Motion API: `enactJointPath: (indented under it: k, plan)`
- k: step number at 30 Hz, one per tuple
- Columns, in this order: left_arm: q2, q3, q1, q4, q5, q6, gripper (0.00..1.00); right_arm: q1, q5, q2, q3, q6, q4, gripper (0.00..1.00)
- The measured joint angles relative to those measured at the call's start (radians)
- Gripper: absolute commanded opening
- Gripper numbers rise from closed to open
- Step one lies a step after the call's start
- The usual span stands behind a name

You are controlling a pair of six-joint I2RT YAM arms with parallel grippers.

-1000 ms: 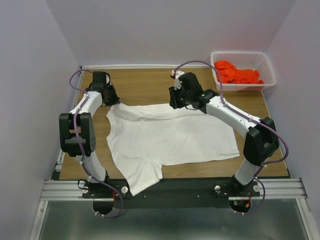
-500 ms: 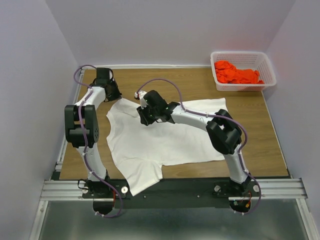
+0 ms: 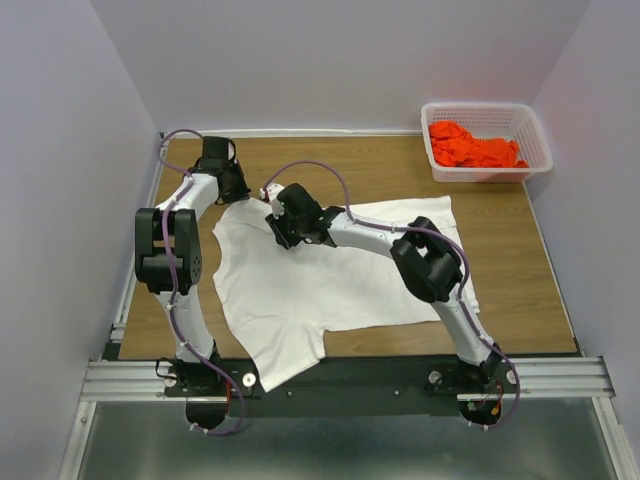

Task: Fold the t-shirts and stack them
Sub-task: Fold the tshirt

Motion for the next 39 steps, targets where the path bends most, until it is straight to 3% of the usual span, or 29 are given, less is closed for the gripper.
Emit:
enactJointPath:
  k: [30, 39]
  plan:
    - [0.0, 0.002, -0.005, -0.001, -0.005, 0.001, 0.0, 0.002, 0.148, 0.02, 0.0, -0.094, 0.009, 0.36]
    - [0.001, 0.003, -0.007, -0.001, -0.006, 0.003, 0.0, 0.002, 0.152, 0.02, 0.0, -0.106, 0.009, 0.22]
